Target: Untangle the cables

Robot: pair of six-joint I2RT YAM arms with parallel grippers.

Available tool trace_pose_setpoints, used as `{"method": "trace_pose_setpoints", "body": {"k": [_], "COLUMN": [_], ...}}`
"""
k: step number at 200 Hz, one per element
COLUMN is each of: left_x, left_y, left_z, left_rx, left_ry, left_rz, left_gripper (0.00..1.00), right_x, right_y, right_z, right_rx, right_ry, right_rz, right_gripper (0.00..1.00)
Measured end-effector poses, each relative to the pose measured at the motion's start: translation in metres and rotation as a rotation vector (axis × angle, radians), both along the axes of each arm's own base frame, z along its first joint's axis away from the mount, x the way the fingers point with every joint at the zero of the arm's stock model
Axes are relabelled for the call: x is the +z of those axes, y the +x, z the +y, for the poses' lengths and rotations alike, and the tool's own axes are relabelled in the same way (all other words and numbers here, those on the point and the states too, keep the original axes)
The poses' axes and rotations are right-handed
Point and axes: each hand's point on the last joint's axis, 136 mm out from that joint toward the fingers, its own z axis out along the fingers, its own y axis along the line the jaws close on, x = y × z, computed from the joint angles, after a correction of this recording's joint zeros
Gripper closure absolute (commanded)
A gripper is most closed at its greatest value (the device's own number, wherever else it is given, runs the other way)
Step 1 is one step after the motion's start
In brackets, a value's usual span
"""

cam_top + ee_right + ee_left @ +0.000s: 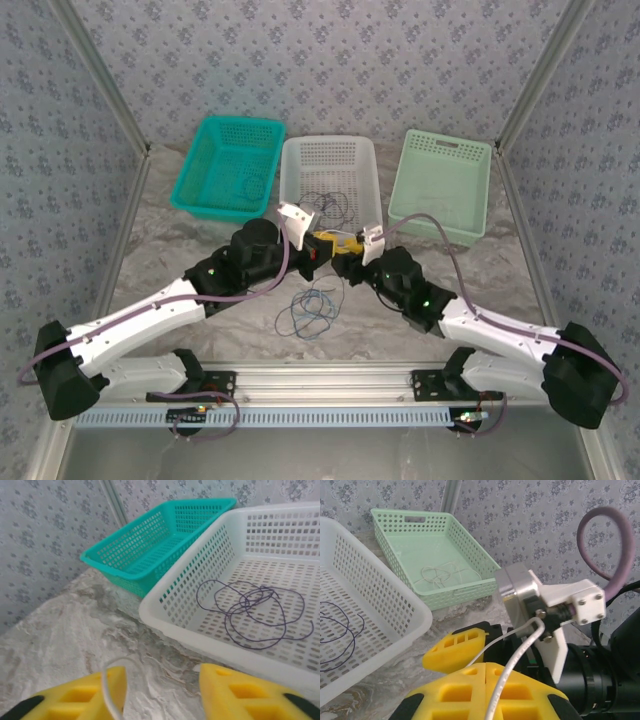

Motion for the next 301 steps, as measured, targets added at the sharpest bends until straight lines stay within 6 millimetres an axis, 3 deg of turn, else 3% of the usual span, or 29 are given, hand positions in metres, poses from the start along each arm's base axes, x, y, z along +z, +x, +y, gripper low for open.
{"method": "trace_pose_setpoints", "body": {"k": [29,60,94,166,192,209,256,301], "left_x": [0.008,0.016,0.016,0.012,0.012,0.011,0.012,0.008], "left_y": [-0.002,-0.002,-0.001,0.004,0.004,0.005,0.007,0.005], "left_z": [0.004,0.010,0.013,0.018,0.018,0.018,0.013,0.009], "left_rx": [0.003,0.020,0.030,0.057,0.058,0.059,0.053,0.031], "left_ry": [-0.016,-0.026,-0.016,0.004,0.005,0.007,0.008,0.009], "left_rz": [-0.016,-0.037,-0.043,-0.034,-0.034,-0.032,-0.028,-0.010], "left_gripper": [1.00,0.99,0.97,0.95,0.94,0.94,0.94,0.94], "right_x": [0.024,0.047,0.057,0.090,0.083,0.071,0.030,0.024], "right_y": [-0.008,-0.016,-0.024,-0.038,-0.039,-0.039,-0.032,-0.010], "right_z": [-0.005,-0.015,-0.028,-0.046,-0.048,-0.045,-0.031,-0.015], "right_rx": [0.023,0.028,0.025,0.038,0.040,0.057,0.085,0.081], "right_ry": [0.030,0.034,0.014,-0.028,-0.045,-0.055,-0.068,-0.049], "right_rz": [-0.039,-0.084,-0.098,-0.130,-0.106,-0.084,-0.016,-0.028], "right_gripper": [0.85,0.94,1.00,1.00,0.43,0.26,0.18,0.21]}}
